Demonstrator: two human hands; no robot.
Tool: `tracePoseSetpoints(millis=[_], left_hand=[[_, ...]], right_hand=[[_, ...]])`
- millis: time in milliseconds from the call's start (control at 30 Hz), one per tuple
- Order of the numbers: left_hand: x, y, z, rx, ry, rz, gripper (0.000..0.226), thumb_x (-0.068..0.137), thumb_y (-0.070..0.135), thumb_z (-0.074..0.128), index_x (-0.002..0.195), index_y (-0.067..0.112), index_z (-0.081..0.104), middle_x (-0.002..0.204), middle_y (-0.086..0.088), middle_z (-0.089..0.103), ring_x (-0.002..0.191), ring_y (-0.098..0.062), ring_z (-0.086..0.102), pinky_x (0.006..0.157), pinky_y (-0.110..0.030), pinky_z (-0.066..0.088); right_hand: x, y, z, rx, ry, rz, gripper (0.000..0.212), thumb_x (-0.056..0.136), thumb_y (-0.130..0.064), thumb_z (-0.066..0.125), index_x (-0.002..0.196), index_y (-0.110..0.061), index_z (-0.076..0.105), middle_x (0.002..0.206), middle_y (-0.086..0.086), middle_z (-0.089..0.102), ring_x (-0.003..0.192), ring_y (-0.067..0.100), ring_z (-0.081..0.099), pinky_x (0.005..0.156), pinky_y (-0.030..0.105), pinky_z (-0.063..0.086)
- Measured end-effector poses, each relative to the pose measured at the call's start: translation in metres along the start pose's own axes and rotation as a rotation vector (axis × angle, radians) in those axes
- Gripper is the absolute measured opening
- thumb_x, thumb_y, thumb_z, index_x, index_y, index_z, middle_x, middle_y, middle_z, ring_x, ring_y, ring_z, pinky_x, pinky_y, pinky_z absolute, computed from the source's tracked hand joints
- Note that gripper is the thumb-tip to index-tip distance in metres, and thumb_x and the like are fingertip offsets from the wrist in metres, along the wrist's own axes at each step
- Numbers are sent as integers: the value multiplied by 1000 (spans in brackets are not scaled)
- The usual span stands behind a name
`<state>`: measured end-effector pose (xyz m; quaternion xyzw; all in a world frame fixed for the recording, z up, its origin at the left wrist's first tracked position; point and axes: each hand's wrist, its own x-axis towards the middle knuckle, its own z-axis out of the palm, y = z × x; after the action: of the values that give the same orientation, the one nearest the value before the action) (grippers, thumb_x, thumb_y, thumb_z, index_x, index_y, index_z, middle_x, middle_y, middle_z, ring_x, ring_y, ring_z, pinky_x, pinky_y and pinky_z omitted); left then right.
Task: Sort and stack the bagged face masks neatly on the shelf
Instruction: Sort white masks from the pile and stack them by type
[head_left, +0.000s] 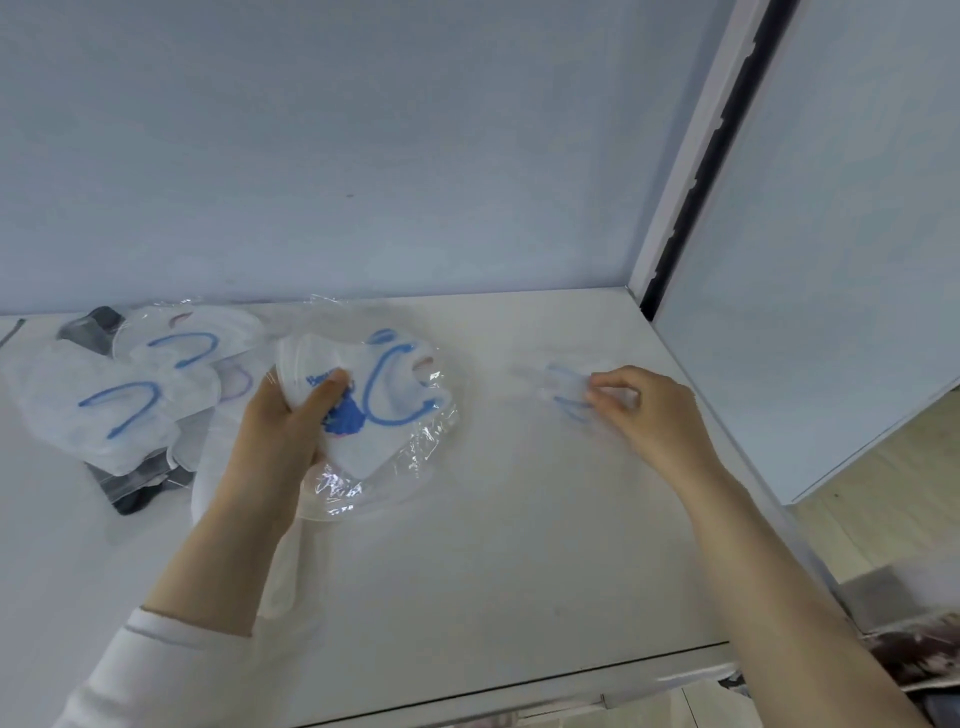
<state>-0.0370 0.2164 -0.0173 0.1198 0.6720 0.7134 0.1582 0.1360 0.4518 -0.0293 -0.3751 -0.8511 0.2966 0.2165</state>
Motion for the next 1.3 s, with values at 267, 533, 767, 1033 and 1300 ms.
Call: tracePoseSetpoints(millis=[267,533,767,1033,1300], left_hand=[[-9,-5,12,20,12,-33,6,92,17,59,97,18,57,81,-1,65,69,-14,61,60,-25,47],[-14,6,-12,-46,110,7,11,92,17,58,88,27,57,79,7,64,64,-2,62,61,-22,50],[-23,7,-23,-86,162,14,11,92,16,58,91,26,57,82,6,63,69,-7,60,69,-29,47],[-59,-9,33,-47,24,32,11,91,14,59,100,21,59,87,3,68,79,-11,66,70,-28,52],[-99,-13,38,-71,8,120,30,84,25,64,113,17,58,99,-1,71,93,-15,69,78,-24,54]], right_hand=[[-26,-19,19,-413,-351,-64,77,80,-61,56,143,-24,32,158,-4,11,146,17,4,117,37,9],[-44,-40,30,-401,-319,-154,75,80,-64,52,138,-19,38,154,1,22,144,21,13,113,34,14],[-45,-35,15,52,137,-21,22,93,-31,54,86,-11,61,72,-1,59,73,24,56,57,18,35],[-76,-75,8,1286,-78,378,28,96,-19,48,118,-5,56,100,7,69,81,15,68,73,27,54],[-115,-84,32,931,-84,251,21,92,-27,53,110,-21,65,107,-4,68,91,3,65,63,8,46]])
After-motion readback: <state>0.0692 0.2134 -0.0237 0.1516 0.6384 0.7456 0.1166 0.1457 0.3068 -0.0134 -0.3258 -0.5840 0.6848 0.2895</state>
